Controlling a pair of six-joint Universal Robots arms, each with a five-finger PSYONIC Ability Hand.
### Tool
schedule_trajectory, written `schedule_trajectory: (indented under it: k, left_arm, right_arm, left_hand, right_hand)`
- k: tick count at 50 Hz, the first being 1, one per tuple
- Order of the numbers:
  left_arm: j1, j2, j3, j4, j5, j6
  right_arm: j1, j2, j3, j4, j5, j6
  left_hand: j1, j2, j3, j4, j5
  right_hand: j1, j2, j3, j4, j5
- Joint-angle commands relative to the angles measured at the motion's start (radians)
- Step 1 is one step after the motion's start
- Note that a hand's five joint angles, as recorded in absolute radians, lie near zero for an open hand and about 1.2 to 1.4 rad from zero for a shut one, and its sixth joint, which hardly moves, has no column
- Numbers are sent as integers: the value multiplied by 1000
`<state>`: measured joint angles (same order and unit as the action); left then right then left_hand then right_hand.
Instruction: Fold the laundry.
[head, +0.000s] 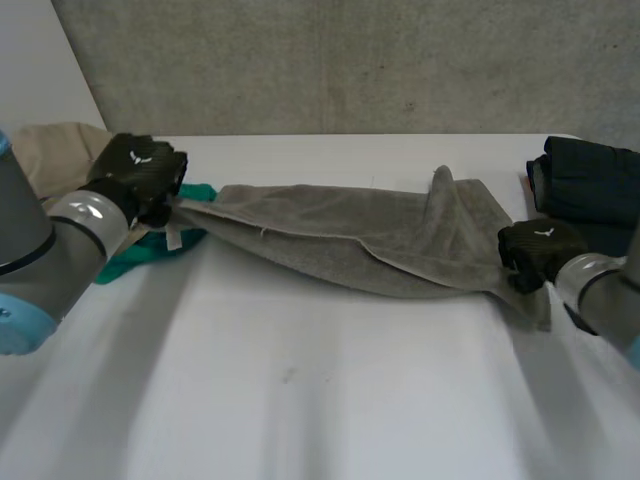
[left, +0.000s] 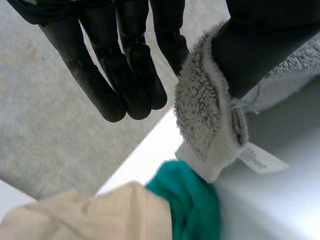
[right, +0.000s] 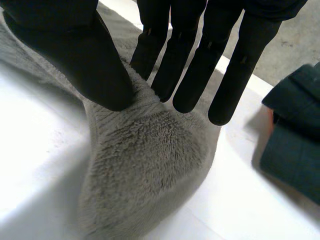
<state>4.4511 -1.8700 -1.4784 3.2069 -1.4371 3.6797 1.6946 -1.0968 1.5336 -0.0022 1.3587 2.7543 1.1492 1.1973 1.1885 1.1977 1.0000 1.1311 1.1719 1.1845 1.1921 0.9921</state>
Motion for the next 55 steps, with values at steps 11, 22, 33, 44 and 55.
schedule_trajectory:
  k: [11, 22, 33, 44, 55]
  left_arm:
    - [91, 20, -178, -576, 30, 491]
    - [28, -236, 467, -230, -25, 303]
    - [8, -238, 813, 195, -112, -181]
    - [17, -264, 620, 143, -108, -153]
    - [19, -333, 360, 67, 3, -49]
  right_arm:
    - [-125, -46, -105, 857, -105, -702]
    - [-6, 89, -623, 565, -7, -368]
    - [31, 61, -842, 1, 56, -56]
    - [31, 112, -840, 172, -46, -81]
    - [28, 247, -615, 306, -138, -191]
  left_hand:
    - [247, 199, 208, 199, 222]
    - [247, 199, 208, 199, 222]
    - [247, 199, 208, 199, 222]
    - [247, 199, 208, 199, 222]
    - [247, 199, 208, 199, 222]
  right_hand:
    - [265, 224, 212, 204, 230]
    - [265, 224, 212, 204, 230]
    - [265, 224, 212, 204, 230]
    - [265, 224, 212, 204, 230]
    - [265, 224, 212, 204, 230]
